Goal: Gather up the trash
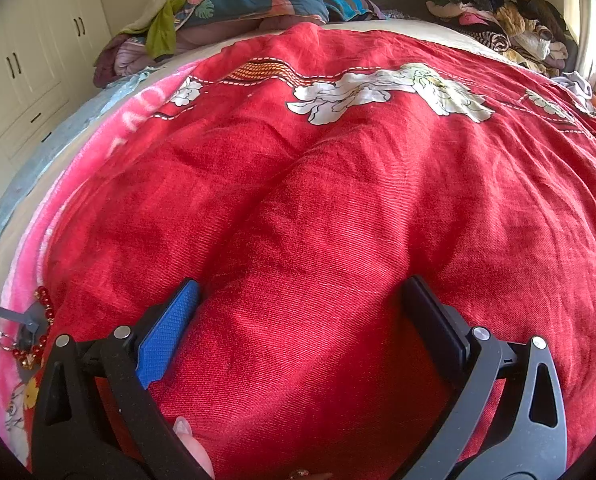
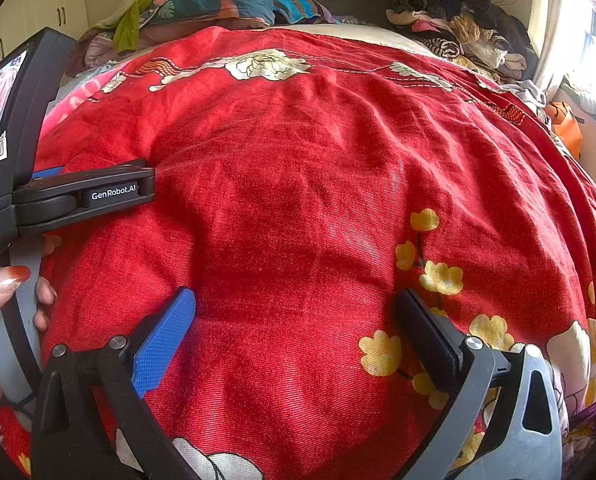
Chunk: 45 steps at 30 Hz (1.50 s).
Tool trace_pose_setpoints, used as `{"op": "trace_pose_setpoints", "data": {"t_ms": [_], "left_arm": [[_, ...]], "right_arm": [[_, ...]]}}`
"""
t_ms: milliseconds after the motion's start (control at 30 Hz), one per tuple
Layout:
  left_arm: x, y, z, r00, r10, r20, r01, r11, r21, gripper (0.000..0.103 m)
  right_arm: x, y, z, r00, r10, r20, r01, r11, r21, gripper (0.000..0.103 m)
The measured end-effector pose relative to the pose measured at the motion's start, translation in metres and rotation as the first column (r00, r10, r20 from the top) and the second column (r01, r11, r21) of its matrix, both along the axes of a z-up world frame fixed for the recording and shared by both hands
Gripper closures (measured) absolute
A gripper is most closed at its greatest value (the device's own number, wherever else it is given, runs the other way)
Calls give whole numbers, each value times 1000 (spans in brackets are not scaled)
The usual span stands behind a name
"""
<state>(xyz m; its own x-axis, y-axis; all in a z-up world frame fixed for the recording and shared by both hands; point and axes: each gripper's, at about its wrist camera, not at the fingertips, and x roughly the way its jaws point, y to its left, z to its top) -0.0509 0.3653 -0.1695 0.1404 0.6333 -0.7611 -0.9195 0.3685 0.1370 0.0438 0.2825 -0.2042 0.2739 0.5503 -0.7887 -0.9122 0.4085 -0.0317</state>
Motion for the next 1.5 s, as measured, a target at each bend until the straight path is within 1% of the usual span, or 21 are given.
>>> {"op": "trace_pose_setpoints", "data": {"t_ms": [767,833,867,900,933,967,1000,1033,1100,1167,1233,1300,1500], "left_arm": [[-2,0,0,1000,-1,12,1,1000,-10,9],[-2,0,0,1000,-1,12,1,1000,-8,9],[-2,0,0,1000,-1,13,1,1000,-9,9],[-2,0,0,1000,-2,13,2,1000,-5,10],[-2,-1,2,1000,-4,15,4,1000,3,10],[-1,-1,3,1000,-7,16,6,1000,10,10],[-1,-1,3,1000,-7,15,7,1000,12,10],[-1,-1,3,1000,-6,13,6,1000,11,10],[0,-1,3,1000,-6,8,6,1000,14,10],[0,-2,3,1000,-7,5,7,1000,19,10],[0,-2,3,1000,-6,8,6,1000,17,10],[1,-3,3,1000,-6,6,6,1000,17,10],[2,-4,1,1000,-5,1,5,1000,14,10]], "right_arm": [[0,-1,0,1000,-3,-5,3,1000,3,5],[0,-5,6,1000,-6,-10,6,1000,11,6],[-1,-9,12,1000,-15,-6,15,1000,23,6],[-3,-20,25,998,-49,31,46,996,76,6],[-6,-35,42,994,-74,79,60,984,169,6],[-10,-53,61,988,-95,118,62,964,260,6],[-10,-64,73,985,-109,132,65,952,300,6],[-8,-69,80,984,-118,133,74,951,301,6],[1,-75,86,985,-129,111,98,963,251,6],[8,-82,88,985,-152,78,127,959,254,6],[16,-87,88,985,-174,20,162,949,269,6],[21,-86,83,982,-186,-9,183,952,247,6],[15,-77,69,987,-163,-10,161,964,213,6]]}}
